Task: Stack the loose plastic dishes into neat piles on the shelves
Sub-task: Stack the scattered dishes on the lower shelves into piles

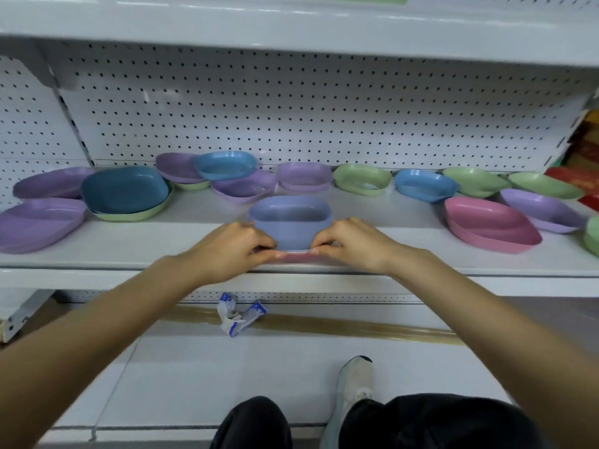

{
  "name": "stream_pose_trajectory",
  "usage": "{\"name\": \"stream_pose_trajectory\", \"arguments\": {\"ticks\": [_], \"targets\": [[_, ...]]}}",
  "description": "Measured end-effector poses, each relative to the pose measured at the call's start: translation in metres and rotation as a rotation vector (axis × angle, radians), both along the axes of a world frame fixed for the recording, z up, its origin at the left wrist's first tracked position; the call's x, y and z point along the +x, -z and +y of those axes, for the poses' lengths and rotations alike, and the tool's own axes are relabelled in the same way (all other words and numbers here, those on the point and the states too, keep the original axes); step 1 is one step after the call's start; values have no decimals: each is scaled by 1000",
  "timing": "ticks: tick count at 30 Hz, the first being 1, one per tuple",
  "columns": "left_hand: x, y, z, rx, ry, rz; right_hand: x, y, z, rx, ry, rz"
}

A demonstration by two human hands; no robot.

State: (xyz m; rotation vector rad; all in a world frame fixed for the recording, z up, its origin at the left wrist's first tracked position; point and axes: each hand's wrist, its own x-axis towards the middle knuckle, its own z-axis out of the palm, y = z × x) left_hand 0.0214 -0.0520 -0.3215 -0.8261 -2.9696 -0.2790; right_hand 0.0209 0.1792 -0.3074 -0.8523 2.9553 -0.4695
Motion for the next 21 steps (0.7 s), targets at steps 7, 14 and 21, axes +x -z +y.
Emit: {"name": "stream_pose_trajectory", "arguments": {"ticks": [7,14,21], "targets": [[-6,-33,76,270,50,16,16,-24,81,-295,205,61],[-19,-16,206,337,170,-52,46,-23,227,-165,462,44],[-27,-5,317,245,334,-30,70,-19,324,-48,698,118]]}}
